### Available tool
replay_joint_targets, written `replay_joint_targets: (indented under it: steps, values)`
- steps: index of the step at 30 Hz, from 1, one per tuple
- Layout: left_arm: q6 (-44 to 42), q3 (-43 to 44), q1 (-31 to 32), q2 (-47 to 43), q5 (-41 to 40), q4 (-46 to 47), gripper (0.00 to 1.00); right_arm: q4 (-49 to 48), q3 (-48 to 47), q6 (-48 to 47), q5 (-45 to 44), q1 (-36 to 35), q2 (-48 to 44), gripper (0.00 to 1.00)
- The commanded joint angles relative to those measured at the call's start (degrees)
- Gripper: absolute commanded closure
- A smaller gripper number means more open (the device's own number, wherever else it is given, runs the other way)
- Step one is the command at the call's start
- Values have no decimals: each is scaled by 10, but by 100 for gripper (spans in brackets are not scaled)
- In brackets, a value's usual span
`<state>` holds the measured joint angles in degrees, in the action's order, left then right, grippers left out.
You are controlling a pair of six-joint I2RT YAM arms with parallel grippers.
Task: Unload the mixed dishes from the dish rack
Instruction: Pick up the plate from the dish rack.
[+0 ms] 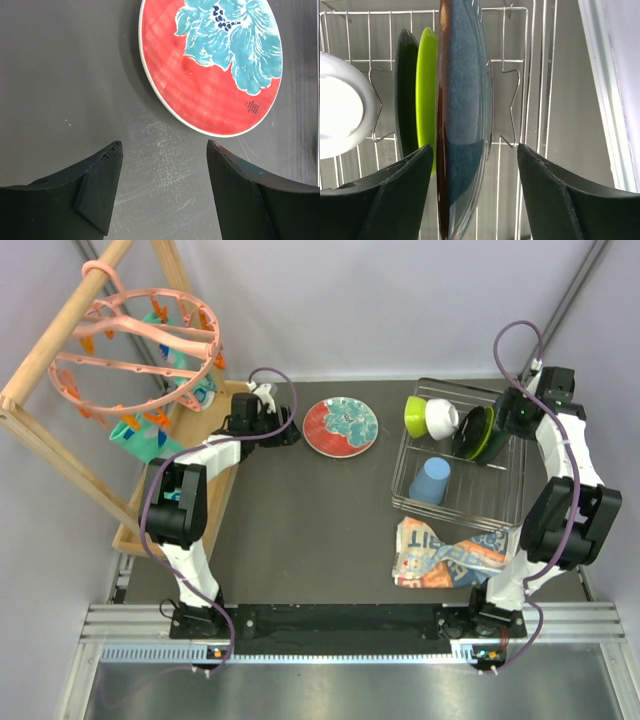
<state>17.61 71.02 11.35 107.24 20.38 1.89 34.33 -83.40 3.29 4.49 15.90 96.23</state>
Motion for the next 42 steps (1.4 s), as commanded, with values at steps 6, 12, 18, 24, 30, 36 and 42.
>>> replay_joint_targets:
  steps: [6, 12, 18, 24, 30, 36, 42]
  values:
    - [-4, -4, -1, -26, 19, 26, 28, -41, -16, 14, 29, 11, 5, 36]
    - [1, -7, -1, -20, 22, 29, 28, -46, -19, 7, 33, 11, 12, 45]
    - [-1, -8, -1, -19, 23, 29, 28, -51, -19, 0, 34, 11, 23, 53]
    - [1, -7, -1, -17, 28, 30, 28, -63, -16, -10, 28, 11, 28, 59]
    - [2, -10, -1, -16, 30, 30, 28, -64, -12, -12, 31, 11, 24, 65]
    - [4, -13, -1, -12, 34, 31, 28, -65, -5, -13, 19, 11, 6, 83]
    - [9, -12, -1, -12, 41, 36, 28, -46, -15, -11, -7, 11, -13, 93]
